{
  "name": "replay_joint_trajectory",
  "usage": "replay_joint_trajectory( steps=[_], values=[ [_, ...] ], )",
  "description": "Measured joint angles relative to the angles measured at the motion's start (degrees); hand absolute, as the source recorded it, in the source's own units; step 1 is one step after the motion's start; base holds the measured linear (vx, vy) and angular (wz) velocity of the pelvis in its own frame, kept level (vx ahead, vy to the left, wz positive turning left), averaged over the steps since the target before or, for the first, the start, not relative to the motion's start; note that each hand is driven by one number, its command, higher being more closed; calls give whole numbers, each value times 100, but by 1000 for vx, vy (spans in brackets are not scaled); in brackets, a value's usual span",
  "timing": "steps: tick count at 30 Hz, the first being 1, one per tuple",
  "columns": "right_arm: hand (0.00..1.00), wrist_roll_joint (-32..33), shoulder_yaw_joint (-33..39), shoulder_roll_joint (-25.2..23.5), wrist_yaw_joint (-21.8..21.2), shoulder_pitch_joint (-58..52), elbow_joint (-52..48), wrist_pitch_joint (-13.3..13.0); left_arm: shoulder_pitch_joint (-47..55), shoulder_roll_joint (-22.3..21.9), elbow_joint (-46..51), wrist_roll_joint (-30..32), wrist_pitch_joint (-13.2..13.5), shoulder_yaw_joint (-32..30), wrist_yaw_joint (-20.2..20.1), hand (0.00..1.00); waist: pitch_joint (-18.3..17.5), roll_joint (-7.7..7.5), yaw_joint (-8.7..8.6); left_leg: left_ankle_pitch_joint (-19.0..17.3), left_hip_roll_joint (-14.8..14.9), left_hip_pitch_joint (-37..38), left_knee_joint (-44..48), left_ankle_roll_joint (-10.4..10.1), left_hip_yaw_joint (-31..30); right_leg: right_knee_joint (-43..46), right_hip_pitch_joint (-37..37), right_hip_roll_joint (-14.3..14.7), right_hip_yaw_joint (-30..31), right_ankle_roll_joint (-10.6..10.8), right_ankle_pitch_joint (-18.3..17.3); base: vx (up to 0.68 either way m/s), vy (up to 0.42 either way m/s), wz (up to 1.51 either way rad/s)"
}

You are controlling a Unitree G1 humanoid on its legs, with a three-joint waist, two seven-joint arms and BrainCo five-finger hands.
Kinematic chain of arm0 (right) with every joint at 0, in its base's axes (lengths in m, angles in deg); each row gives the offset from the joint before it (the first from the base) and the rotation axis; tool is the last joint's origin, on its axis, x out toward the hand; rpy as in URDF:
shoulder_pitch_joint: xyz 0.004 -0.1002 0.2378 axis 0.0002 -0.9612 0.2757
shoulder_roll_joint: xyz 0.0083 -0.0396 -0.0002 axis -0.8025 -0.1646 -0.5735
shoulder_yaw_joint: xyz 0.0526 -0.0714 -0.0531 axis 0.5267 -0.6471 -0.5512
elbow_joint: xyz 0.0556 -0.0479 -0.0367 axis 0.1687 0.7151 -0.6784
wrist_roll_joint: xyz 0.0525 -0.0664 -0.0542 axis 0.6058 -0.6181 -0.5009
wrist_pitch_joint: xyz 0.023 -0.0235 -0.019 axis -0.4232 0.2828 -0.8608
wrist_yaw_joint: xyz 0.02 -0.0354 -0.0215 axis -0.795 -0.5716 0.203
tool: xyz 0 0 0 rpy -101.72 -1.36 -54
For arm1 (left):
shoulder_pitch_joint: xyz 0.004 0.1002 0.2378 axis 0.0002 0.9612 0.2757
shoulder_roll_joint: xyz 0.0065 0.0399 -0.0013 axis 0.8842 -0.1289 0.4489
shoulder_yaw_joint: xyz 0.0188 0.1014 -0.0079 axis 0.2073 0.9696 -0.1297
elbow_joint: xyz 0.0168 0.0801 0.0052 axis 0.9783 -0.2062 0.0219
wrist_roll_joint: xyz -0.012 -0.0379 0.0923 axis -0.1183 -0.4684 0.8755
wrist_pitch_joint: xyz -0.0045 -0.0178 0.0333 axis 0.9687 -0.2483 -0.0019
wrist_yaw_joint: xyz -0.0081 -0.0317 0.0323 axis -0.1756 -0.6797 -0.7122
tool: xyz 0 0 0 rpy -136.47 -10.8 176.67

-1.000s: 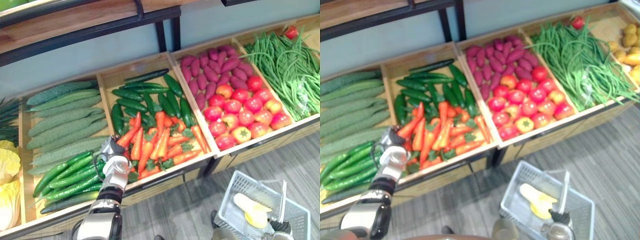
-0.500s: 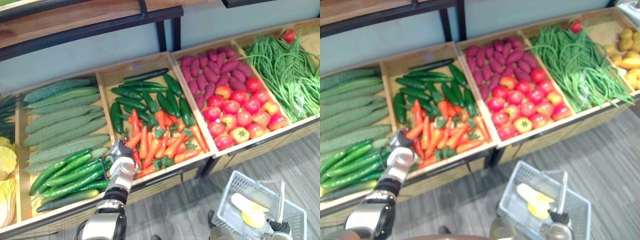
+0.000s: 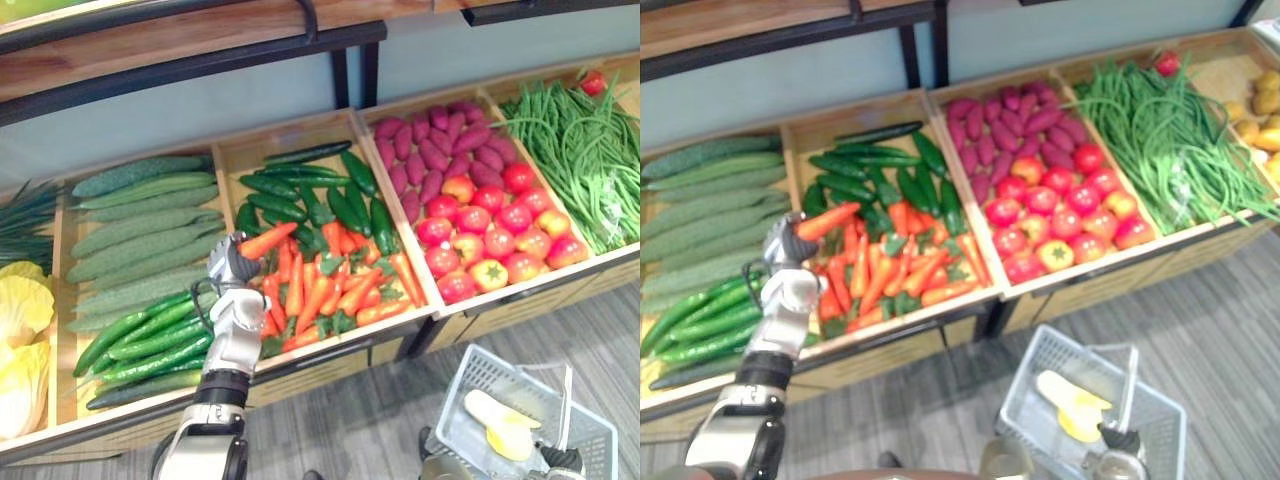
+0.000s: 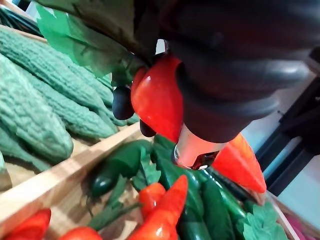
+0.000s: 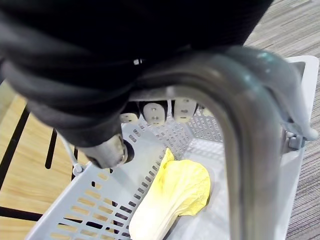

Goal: Pick vegetable in the basket

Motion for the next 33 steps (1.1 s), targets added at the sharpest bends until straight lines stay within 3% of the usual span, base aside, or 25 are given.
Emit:
replay_joint_trajectory(
  steps=[7,10,15,19,26,33],
  values=[
    [100,-9,205,41,-19,-89,0,11,512,52,927,431,8,82,-123,100,-75,-2,150,29,-6,1,-2,22,-96,-1,64,-14,-92,-22,-15,-22,-16,7],
    [100,-34,363,102,-44,-95,16,13,843,311,1663,644,78,372,-230,100,-184,-27,153,42,-4,-62,-5,25,-173,-6,56,-18,-110,-24,-21,0,-13,12],
    [100,-60,432,597,-211,-87,23,22,1231,553,2723,663,582,730,-354,100,-325,-80,282,46,-1,16,-4,23,-82,12,70,6,70,-14,-8,0,-3,-7],
    [100,-91,434,912,-236,-39,23,21,1437,739,3273,630,1000,1105,-382,100,-441,-110,282,43,21,114,-22,20,22,87,62,43,216,-13,-7,-31,-10,-16],
    [100,-374,9,1427,-317,188,-327,25,1697,1322,4256,-472,1842,1807,-737,100,-515,-207,316,-61,83,639,-22,-118,903,92,35,279,1073,81,52,-63,-18,-62],
    [100,-802,-683,1655,-547,-156,-2017,30,1333,1674,4669,-1625,2403,3132,-1344,100,-617,-251,279,-371,175,1181,166,-370,2182,149,-84,665,2128,162,172,-26,-7,-87]
  ],
)
